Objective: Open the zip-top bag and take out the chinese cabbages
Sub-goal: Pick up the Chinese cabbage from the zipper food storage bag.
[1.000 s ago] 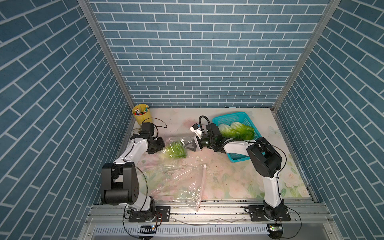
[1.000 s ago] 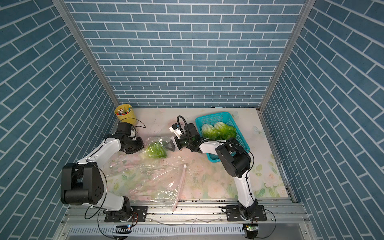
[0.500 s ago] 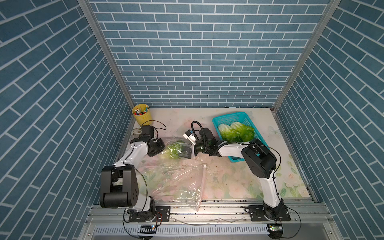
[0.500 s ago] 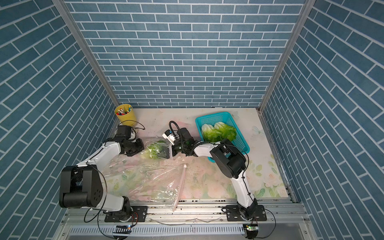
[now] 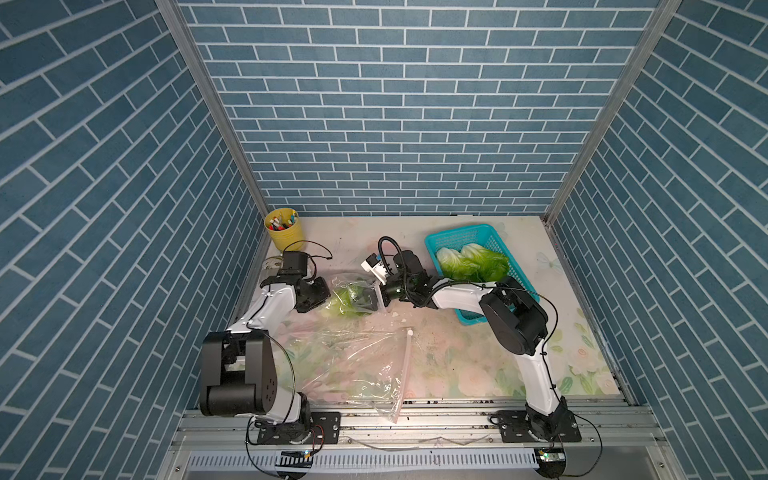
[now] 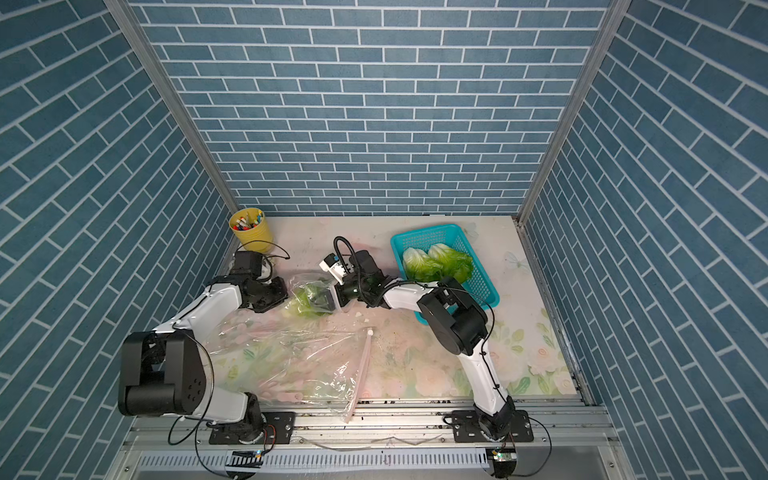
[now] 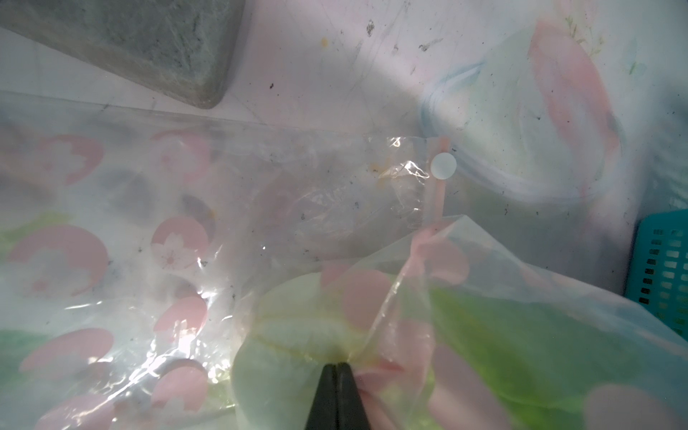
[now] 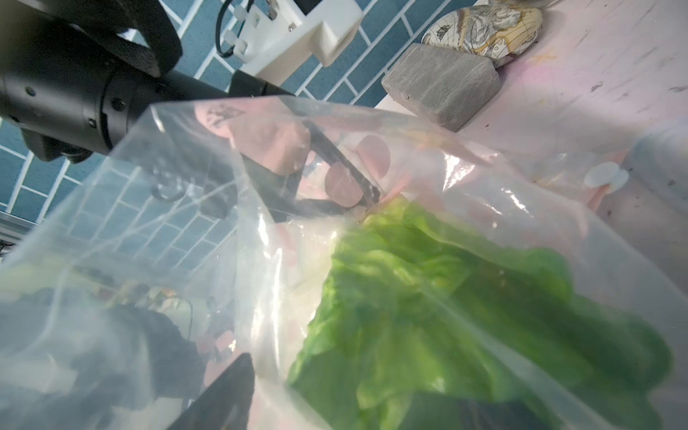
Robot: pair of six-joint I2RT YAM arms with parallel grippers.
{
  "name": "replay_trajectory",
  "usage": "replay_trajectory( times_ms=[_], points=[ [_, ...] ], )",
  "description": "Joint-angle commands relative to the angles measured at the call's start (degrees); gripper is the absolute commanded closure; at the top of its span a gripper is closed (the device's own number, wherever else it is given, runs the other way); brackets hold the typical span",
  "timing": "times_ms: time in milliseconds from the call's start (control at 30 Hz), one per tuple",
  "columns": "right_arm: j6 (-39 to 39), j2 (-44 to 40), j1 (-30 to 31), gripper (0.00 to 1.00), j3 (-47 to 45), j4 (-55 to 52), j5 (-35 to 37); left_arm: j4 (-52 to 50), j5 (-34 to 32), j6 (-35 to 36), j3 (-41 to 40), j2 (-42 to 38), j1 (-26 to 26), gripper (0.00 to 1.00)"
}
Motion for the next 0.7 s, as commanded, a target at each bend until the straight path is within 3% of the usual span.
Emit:
replay_trajectory(
  times_ms=[0,200,567,667],
  points=[
    [0.5,1.0,0.7,0.14,1.1,0.0,-1.1,-1.4,0.8,0.0,-1.2,0.1,0.0,0.97],
    [0.8,4.9,1.2,0.18,5.1,-4.2,-0.6,-1.2,0.9,0.0,-1.3,0.4,-0.3,0.99],
    [9.3,8.4,1.0,0.52,6.4,5.7,-1.8,-1.3,1.3,0.3,-1.3,0.2,-0.5,1.00],
    [9.7,7.5,0.9,0.48,5.0,7.8,-2.9,-1.7,1.2,0.7,-1.1,0.1,-0.5,1.00]
  ],
)
